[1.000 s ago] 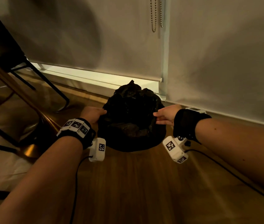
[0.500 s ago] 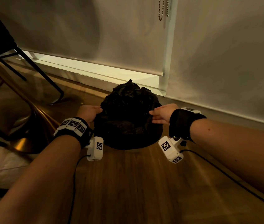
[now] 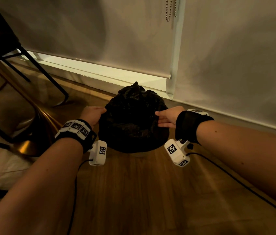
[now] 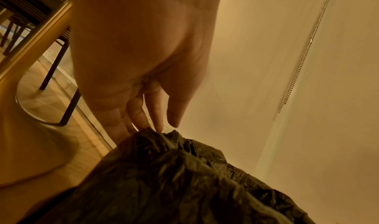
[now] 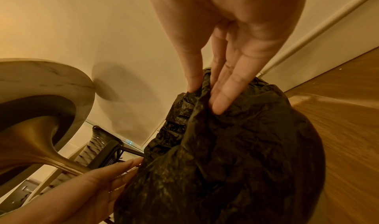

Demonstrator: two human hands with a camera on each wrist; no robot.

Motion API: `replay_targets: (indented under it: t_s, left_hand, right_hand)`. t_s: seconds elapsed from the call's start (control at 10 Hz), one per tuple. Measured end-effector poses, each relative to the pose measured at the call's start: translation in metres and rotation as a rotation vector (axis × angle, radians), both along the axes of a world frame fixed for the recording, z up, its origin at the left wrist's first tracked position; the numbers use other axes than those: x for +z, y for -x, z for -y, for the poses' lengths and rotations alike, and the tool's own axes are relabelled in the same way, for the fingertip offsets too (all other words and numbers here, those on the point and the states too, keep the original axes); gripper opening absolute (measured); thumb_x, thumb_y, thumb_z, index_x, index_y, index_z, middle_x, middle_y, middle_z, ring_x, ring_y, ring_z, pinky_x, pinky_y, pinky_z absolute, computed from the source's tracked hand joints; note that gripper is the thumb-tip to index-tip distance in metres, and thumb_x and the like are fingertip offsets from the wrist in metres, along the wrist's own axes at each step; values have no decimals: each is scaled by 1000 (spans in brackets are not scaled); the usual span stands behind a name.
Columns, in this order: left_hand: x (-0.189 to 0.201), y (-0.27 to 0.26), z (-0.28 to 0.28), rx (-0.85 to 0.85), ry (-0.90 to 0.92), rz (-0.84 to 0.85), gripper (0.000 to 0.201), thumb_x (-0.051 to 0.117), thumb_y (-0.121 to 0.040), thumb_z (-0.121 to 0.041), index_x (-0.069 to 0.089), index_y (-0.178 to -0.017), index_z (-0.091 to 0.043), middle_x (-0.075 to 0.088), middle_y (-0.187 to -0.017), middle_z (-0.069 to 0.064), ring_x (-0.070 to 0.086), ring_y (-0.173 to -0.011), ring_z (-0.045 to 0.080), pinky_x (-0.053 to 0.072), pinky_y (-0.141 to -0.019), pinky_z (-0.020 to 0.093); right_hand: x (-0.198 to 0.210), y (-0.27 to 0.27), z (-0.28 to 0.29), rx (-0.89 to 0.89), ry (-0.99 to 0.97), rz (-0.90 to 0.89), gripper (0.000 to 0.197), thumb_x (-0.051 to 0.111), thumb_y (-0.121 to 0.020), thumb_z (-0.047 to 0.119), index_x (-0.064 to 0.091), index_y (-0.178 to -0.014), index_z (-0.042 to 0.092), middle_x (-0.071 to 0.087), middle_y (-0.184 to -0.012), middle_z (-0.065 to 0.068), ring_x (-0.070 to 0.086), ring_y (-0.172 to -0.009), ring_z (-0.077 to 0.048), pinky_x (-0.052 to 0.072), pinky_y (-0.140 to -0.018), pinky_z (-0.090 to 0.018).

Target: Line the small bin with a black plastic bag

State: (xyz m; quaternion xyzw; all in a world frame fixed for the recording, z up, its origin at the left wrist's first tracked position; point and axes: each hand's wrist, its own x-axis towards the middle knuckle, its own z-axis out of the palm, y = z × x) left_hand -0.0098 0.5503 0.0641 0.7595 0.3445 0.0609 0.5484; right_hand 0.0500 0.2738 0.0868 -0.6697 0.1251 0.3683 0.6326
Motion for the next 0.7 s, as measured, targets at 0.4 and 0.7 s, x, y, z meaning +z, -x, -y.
replay_targets:
  t_s: [0.4, 0.7]
  left_hand:
    - [43, 25, 41, 19, -161, 48, 6, 70, -85, -24, 73, -81, -21, 74, -94, 6, 70, -93, 24, 56, -90, 43]
    - [99, 47, 97, -41, -276, -62, 9, 65, -91, -24, 71, -89, -18, 63, -78, -3, 60, -83, 16, 50, -76, 32]
  right_hand:
    - [13, -1, 30, 92, 108, 85, 16, 58, -94, 17, 53, -82, 8, 52, -77, -3, 52, -66, -12, 50, -44, -16]
    - [62, -5, 60, 58, 137, 136, 18, 63, -90, 17, 57, -75, 9, 56, -71, -3, 53, -60, -13, 50, -49, -19]
